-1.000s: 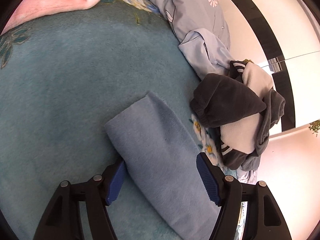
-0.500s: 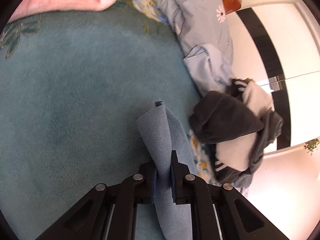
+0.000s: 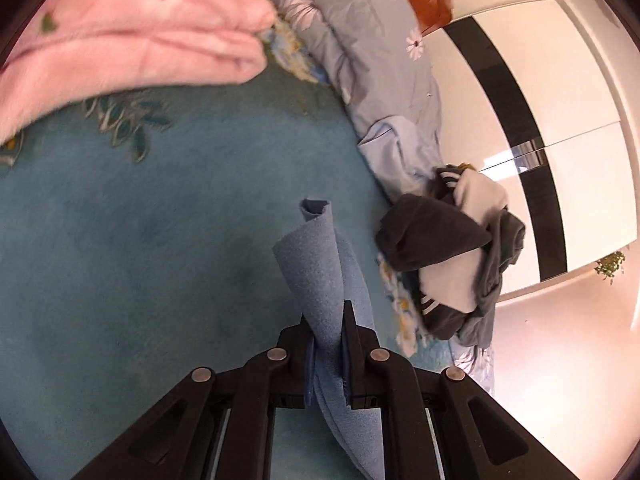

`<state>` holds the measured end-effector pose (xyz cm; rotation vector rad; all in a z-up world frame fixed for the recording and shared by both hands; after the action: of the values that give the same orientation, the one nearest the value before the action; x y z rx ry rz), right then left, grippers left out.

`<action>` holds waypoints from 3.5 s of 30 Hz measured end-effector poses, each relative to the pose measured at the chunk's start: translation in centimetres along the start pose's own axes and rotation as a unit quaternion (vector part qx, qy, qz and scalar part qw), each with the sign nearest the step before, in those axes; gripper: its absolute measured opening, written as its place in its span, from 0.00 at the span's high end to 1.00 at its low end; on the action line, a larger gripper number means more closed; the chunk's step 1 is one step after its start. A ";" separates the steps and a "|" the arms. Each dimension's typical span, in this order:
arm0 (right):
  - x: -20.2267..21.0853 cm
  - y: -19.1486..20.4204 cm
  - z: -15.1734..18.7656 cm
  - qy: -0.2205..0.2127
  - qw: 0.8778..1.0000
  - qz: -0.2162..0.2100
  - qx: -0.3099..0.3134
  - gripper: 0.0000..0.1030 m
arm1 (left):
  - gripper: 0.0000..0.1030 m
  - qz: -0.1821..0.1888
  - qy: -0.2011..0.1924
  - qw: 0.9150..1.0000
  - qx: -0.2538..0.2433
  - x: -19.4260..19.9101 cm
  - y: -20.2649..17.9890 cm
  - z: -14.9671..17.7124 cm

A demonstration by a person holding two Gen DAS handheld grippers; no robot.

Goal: Fold clothes

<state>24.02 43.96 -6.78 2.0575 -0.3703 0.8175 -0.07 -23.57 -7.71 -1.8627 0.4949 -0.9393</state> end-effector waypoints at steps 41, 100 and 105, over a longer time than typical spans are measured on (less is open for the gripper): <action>-4.0 3.8 -5.2 0.060 0.981 0.085 0.164 0.76 | 0.62 0.001 0.030 0.999 0.042 1.8 3.1 3.2; -6.2 7.3 1.7 0.059 0.973 0.097 0.202 0.53 | 0.93 -0.044 -0.010 0.999 -0.018 0.3 1.9 1.5; -5.7 6.8 1.3 0.055 0.974 0.094 0.197 0.53 | 0.94 -0.022 -0.033 0.996 -0.080 1.1 -3.7 1.6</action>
<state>16.73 38.70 -6.96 2.3525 -0.3666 1.1915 1.64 -21.69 -4.35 -2.0497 0.5032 -0.8868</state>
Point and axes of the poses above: each gripper's, at about its wrist camera, not at the fingertips, and x roughly against the way its jaws point, y to its left, z to its underside, the point moved 6 cm from there along -x, roughly the way its jaws point, and after that the axes turned 14 degrees about z, right-handed, at the moved point
